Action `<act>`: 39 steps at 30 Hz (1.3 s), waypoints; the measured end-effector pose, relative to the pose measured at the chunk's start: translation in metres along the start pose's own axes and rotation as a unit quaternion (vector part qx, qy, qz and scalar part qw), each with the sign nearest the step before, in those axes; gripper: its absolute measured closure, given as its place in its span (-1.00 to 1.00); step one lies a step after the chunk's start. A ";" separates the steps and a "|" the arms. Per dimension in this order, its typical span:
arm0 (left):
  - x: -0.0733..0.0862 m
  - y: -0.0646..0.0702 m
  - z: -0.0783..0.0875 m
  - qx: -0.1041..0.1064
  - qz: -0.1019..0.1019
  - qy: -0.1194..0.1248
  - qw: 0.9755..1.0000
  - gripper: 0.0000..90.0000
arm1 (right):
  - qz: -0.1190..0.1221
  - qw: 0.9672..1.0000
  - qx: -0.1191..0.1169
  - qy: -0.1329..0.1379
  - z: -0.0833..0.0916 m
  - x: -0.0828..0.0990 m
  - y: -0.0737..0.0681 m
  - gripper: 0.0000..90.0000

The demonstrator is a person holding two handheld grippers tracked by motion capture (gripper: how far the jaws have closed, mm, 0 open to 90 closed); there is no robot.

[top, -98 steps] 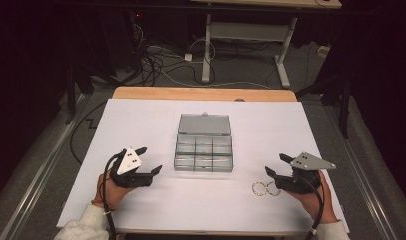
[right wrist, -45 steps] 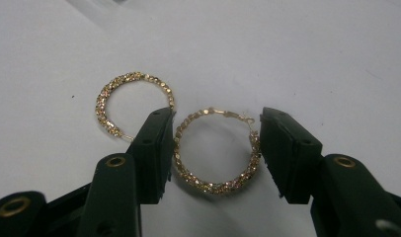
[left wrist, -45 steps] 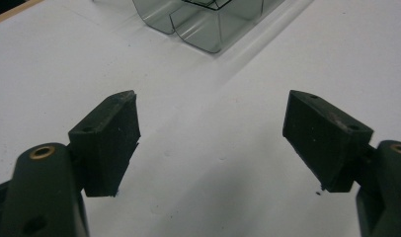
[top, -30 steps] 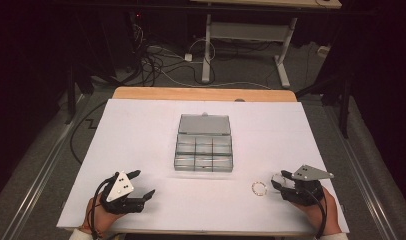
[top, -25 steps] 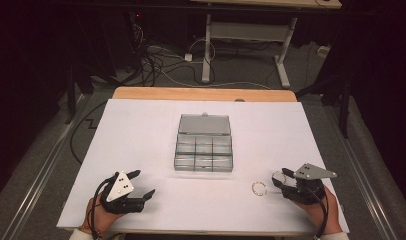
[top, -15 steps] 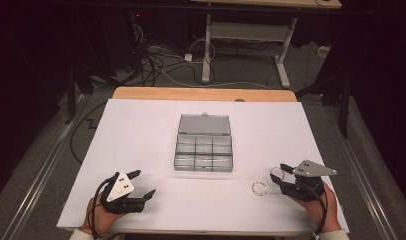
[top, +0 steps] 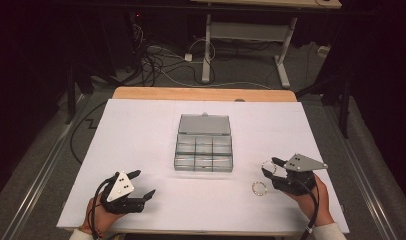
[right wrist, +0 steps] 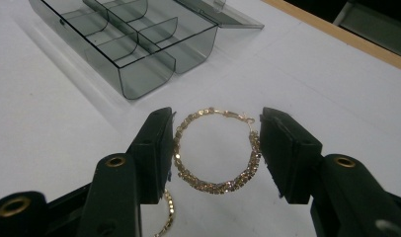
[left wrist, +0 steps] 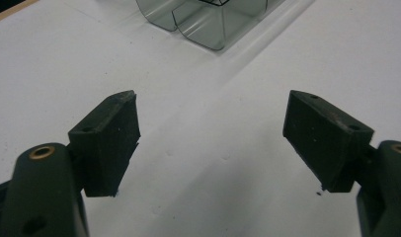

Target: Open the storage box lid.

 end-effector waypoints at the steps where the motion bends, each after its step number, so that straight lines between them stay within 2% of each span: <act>1: 0.000 0.000 0.000 0.000 0.000 0.000 1.000 -0.52 | 0.001 1.000 -0.001 0.002 -0.001 -0.001 0.000 0.07; 39: 0.000 0.000 0.000 -0.002 -0.004 -0.002 1.000 -0.52 | 0.048 0.998 -0.035 0.010 -0.042 -0.042 -0.025 0.07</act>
Point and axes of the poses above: each handheld gripper's, and its own axes: z roughly backward along the jaws, x roughly out of its underside, y roughly to its right, the point moved 1 cm from there along -z, roughly forward along the jaws, and after that the axes turned 9 degrees about -x, right-handed, at the moved point
